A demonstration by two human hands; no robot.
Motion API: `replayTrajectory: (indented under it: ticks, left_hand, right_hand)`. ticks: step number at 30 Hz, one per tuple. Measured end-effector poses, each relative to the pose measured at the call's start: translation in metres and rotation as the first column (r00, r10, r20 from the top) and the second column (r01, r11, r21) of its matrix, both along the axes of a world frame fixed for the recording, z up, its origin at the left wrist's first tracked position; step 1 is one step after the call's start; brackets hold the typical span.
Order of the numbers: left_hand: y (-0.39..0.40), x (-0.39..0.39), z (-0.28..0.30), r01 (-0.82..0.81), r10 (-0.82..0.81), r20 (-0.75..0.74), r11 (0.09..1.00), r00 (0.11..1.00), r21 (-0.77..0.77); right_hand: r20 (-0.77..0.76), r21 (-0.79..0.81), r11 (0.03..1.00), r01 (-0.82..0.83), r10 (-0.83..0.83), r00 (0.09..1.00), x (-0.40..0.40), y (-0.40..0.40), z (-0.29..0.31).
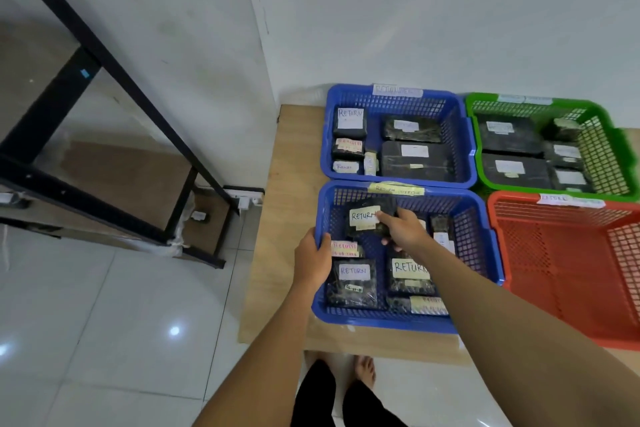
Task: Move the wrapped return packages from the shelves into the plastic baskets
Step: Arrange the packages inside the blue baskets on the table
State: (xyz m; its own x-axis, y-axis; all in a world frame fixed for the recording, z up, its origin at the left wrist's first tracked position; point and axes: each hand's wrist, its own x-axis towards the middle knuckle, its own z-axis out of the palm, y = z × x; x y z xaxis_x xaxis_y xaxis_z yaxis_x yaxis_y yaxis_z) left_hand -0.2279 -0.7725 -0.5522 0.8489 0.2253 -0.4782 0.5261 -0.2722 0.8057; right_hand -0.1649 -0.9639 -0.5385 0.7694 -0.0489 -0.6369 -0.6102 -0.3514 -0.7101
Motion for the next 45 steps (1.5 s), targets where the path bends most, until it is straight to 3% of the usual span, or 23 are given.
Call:
replayTrajectory:
  ticks: [3, 14, 25, 32, 35, 38, 45]
  left_hand:
    - [0.000, 0.000, -0.003, -0.007, 0.007, 0.008, 1.000, 1.000, -0.006]
    - [0.001, 0.000, -0.004, -0.012, 0.014, 0.030, 0.999, 0.999, -0.037]
    - [0.001, 0.001, -0.016, -0.009, 0.012, 0.044, 0.998, 0.999, -0.055]
    - [0.014, 0.005, -0.003, 0.086, -0.082, 0.056, 0.993, 0.995, -0.075]
    - [0.021, 0.011, 0.007, 0.155, -0.153, 0.115, 0.988, 0.982, -0.012]
    - [0.028, 0.016, 0.017, 0.289, -0.317, 0.149, 0.939, 0.936, 0.186]
    - [0.023, -0.005, 0.064, 0.417, -0.617, 0.148, 0.670, 0.773, 0.614]
  right_hand:
    - [-0.016, -0.031, 0.999, -0.016, 0.016, 1.000, 0.003, 0.011, -0.007]
    - [0.020, -0.468, 0.883, 0.038, -0.033, 0.999, 0.001, 0.019, -0.018]
    - [0.077, -0.526, 0.846, 0.094, -0.062, 0.995, -0.006, 0.028, -0.025]
    - [0.095, -0.528, 0.849, 0.024, 0.031, 0.995, -0.006, 0.007, -0.011]
    - [0.068, -0.588, 0.794, -0.154, 0.238, 0.969, -0.011, -0.012, 0.003]
    - [0.033, -0.703, 0.649, -0.291, 0.439, 0.898, -0.023, -0.030, 0.020]
    - [0.105, -0.832, 0.497, -0.246, 0.576, 0.811, -0.066, -0.052, 0.072]
